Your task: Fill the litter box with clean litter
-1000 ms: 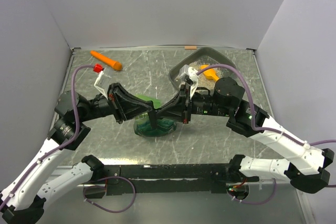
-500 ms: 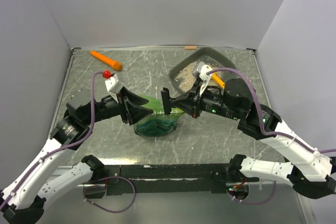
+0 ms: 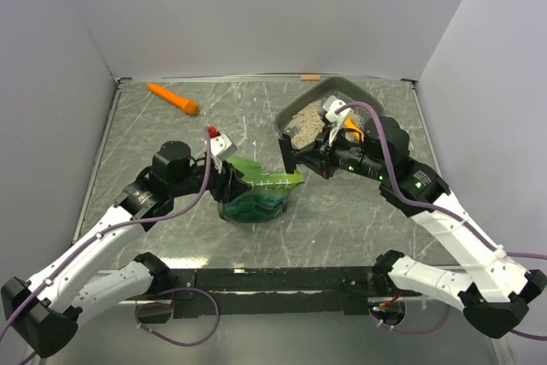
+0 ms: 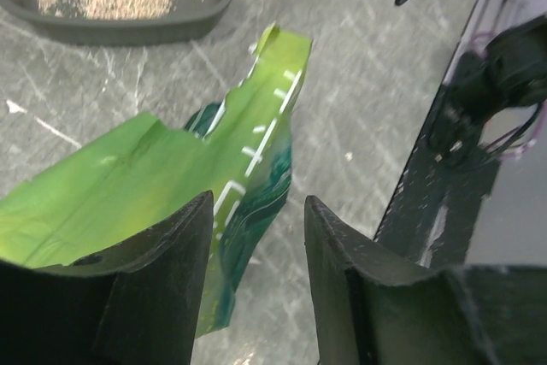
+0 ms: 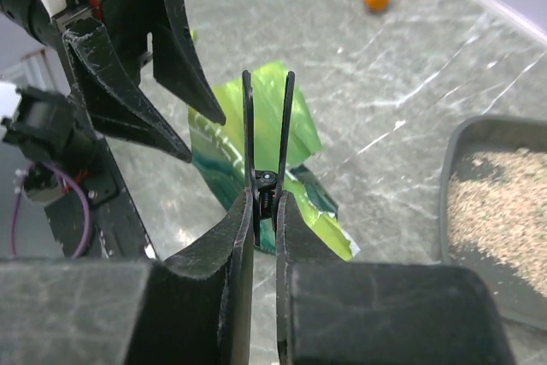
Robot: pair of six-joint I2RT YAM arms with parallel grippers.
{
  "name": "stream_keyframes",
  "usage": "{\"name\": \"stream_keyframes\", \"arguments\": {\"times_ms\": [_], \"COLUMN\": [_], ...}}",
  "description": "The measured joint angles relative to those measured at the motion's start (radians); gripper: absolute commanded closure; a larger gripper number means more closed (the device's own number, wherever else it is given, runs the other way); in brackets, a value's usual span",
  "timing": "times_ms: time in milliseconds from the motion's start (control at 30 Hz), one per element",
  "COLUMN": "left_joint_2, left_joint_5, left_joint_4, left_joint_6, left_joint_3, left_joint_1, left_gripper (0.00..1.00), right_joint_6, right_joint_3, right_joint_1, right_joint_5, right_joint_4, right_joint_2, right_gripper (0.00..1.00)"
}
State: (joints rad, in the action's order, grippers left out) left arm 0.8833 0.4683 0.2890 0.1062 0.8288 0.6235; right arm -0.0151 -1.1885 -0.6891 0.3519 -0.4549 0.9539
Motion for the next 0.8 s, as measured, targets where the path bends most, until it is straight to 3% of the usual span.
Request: {"name": "stream_keyframes", "arguments": {"times_ms": [400, 800], "left_joint_2": [0.005, 0.061], "left_joint_5": [-0.003, -0.030], "left_joint_4": [-0.018, -0.049], "left_joint_6": [-0.140, -0.170], "left_joint_3": [-0.081, -0.092], "left_joint_1": [0.000, 0.000], "left_gripper": [0.53, 0.57], "right_joint_6": [-0.002, -0.006], "right_joint_3": [0.020, 0.020], "right_joint_1": [0.050, 0.059], "right_joint_5": [0.122, 0.170], "right_joint_4": [0.040, 0.048], "right_joint_2": [0.034, 0.080], "right_gripper": [1.00, 1.00]}}
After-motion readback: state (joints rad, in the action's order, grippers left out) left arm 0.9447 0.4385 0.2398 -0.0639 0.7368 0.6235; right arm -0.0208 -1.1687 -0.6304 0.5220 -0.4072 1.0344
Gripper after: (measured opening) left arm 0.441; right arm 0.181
